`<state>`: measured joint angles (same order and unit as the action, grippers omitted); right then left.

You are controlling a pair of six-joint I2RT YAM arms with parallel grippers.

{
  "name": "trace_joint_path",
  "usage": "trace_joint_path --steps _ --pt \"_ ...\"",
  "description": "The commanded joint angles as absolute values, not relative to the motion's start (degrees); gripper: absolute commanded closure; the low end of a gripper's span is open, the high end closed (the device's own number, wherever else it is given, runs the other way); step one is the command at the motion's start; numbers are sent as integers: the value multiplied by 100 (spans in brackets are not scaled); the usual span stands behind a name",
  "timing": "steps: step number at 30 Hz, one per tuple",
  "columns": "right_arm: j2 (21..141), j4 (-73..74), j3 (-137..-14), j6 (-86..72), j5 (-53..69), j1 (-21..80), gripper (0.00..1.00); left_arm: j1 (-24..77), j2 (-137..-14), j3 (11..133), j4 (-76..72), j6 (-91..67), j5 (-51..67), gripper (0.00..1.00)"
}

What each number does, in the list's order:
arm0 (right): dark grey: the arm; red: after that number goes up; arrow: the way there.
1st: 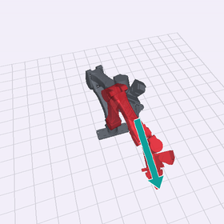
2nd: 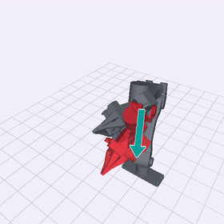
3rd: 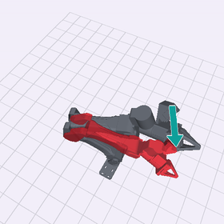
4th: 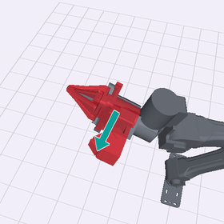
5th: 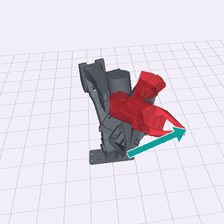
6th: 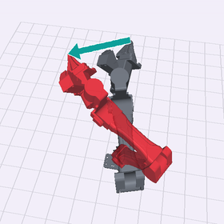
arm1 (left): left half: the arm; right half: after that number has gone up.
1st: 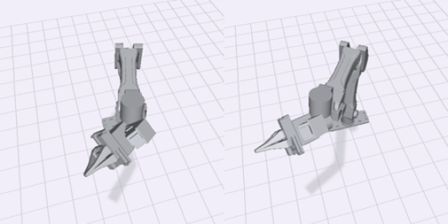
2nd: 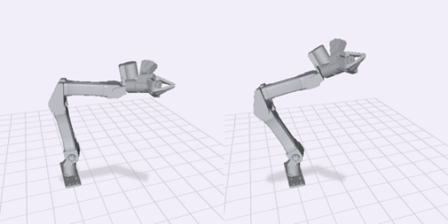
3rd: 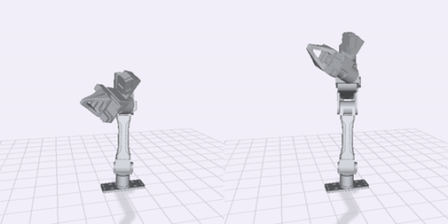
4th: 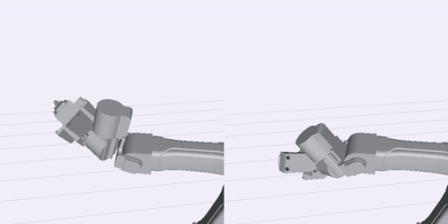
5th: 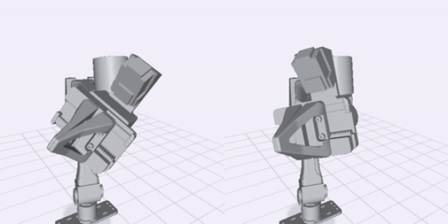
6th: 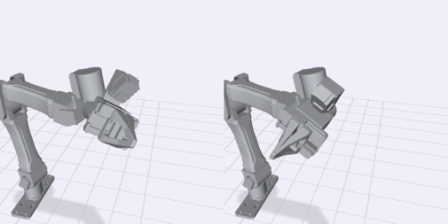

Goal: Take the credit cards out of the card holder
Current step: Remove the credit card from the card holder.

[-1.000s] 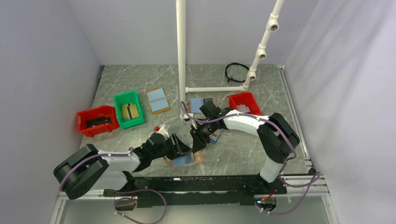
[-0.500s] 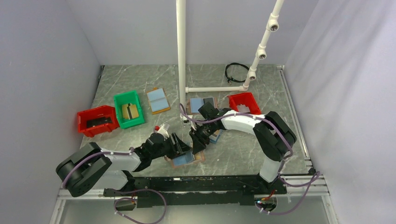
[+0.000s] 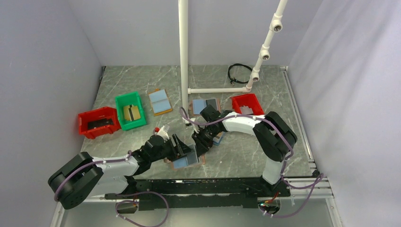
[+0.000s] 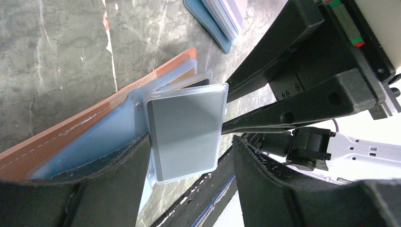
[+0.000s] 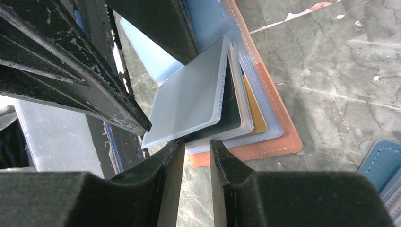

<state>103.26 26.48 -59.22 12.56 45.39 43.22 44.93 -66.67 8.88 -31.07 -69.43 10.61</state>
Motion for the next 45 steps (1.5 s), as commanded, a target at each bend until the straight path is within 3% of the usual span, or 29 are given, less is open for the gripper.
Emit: trace_joint_path --steps 1,9,30,34,38,45 --pt "10314 2374 -6092 1100 4740 4341 71 4499 -6578 1000 -3192 -6817 1183 32" --pt "10288 1838 -5890 505 5349 4245 54 4498 -7004 1143 -3568 -6697 1560 28" --pt "10340 1647 -5802 474 5552 4362 49 4502 -6546 1142 -3233 -7044 1107 23" --pt "10340 1659 -5801 514 5624 4392 48 4502 -6595 1166 -3011 -7169 1022 30" --pt "10360 1676 -5817 514 5596 4390 48 4501 -6535 1121 -2868 -7181 955 49" --pt "10419 1752 -5852 553 5465 4386 48 4501 -5926 1064 -1972 -7114 746 68"
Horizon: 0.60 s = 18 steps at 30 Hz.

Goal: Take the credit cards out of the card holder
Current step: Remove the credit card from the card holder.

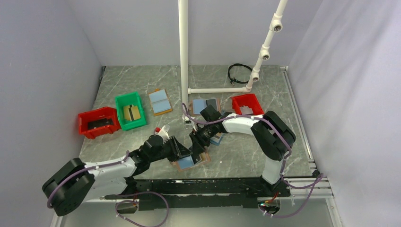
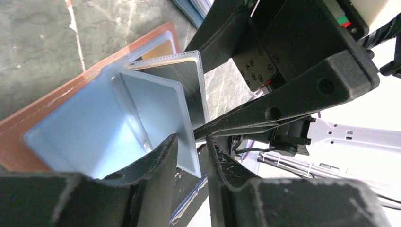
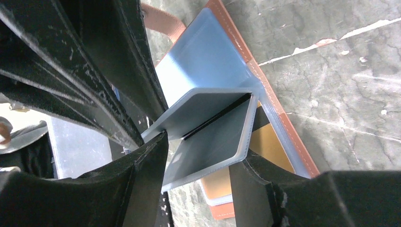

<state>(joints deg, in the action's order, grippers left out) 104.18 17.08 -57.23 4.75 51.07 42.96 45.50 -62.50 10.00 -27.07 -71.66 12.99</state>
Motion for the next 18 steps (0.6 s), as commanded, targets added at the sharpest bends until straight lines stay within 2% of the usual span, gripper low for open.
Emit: trace_joint_path --steps 1,9,13,18 --pt "10423 1776 -5865 566 5407 4385 48 4500 -5830 1076 -1796 -7099 711 69" --pt "10450 1828 -5897 598 5179 4368 49 4500 -5555 1014 -1108 -7018 613 68" --pt "10474 1836 -5902 598 5155 4368 49 4499 -5727 965 -1370 -6978 718 58" --pt "10481 1945 -5964 660 4683 4325 50 4500 -5909 995 -1370 -6927 715 57"
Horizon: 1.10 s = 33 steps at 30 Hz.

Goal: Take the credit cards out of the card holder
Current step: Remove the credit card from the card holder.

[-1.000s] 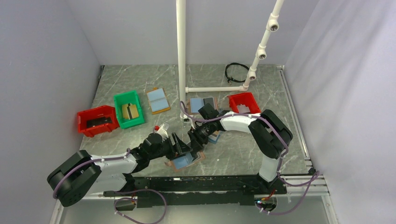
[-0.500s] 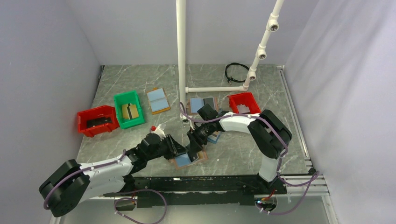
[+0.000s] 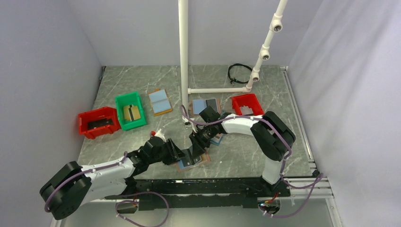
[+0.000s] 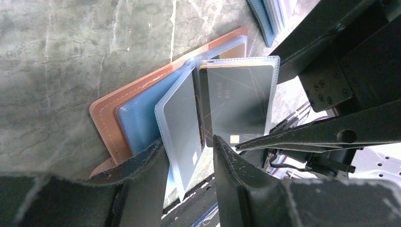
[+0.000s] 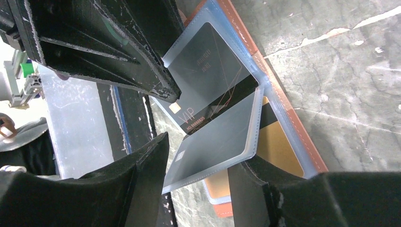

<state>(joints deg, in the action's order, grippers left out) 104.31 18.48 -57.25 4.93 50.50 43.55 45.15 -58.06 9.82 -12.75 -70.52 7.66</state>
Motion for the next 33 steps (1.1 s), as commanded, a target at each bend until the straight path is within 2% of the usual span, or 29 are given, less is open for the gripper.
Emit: trace_joint_path --steps 1,4,6,9,15,22,24,25,26,28,30,33 --pt "10467 1983 -5986 693 4592 4291 50 4500 -5919 987 -1375 -6934 694 58" --pt "10264 2077 -6029 831 4386 4193 50 4500 -5922 927 -1521 -6904 620 67" --pt "10062 2122 -6021 974 4243 4152 50 4498 -5923 907 -1629 -6853 565 78" --pt "9774 2196 -6009 1173 4090 4078 50 4499 -5959 937 -1773 -6665 548 100" --pt "9066 2447 -5993 1825 3561 4006 50 4496 -6072 916 -2293 -6200 729 100" --pt "7506 2157 -5504 2620 3244 3672 51 4499 -6070 650 -3424 -5544 1066 100" --pt "7399 2065 -5445 2281 4044 3231 44 4498 -6046 638 -3675 -5341 1154 100" --pt "7516 2150 -5472 1975 4735 3011 20 4506 -6027 648 -3765 -5257 1190 100" --pt "7708 2328 -5505 1782 5441 2830 3 4508 -6015 664 -3846 -5171 1225 100" --pt "8280 2680 -5668 1718 6390 2738 0 4509 -6012 709 -4027 -5014 1328 100" --pt "8546 3173 -5867 2109 6215 2847 0 4509 -6032 782 -4168 -4908 1406 100" --pt "7966 1930 -5219 1445 5745 3086 0 4504 -6084 813 -4441 -4858 1402 100"
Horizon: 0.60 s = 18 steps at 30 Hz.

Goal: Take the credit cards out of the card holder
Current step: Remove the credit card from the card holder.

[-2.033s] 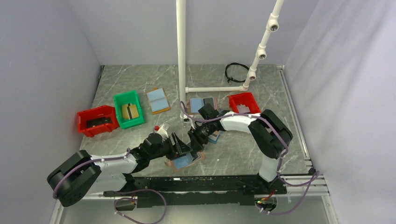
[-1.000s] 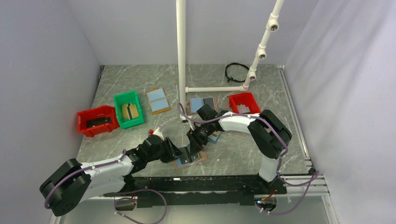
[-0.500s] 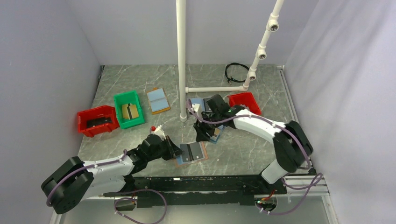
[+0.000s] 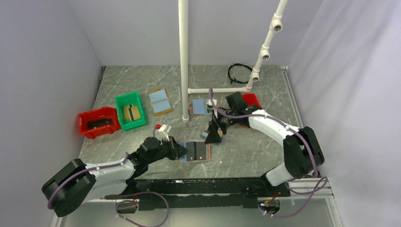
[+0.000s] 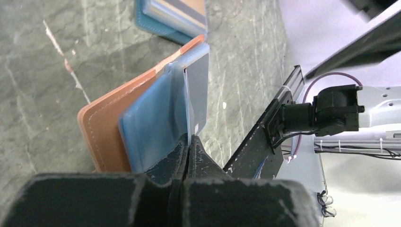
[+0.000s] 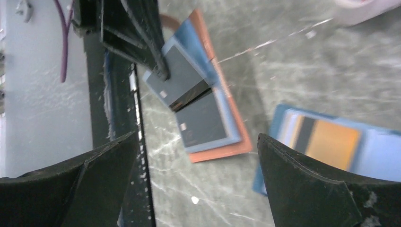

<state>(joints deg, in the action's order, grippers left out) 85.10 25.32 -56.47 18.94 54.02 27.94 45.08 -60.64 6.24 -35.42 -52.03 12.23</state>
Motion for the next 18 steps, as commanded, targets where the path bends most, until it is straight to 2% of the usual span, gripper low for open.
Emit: trace_joint_path --steps 1,4,7,12,18 --pt "7775 1563 -5019 1276 5737 3124 0 4508 -6109 801 -4545 -4864 1361 100" --pt "7859 1278 -4894 856 6211 3111 1 4517 -6202 754 -4886 -4954 1224 100" --pt "8218 921 -4857 339 6558 3119 10 4518 -6321 774 -5236 -5118 1172 100" --pt "8709 655 -4893 -219 6467 3138 21 4526 -6407 819 -5593 -5362 1061 100" --pt "8824 729 -4966 -243 6402 3129 27 4535 -6300 686 -5942 -5419 1051 100"
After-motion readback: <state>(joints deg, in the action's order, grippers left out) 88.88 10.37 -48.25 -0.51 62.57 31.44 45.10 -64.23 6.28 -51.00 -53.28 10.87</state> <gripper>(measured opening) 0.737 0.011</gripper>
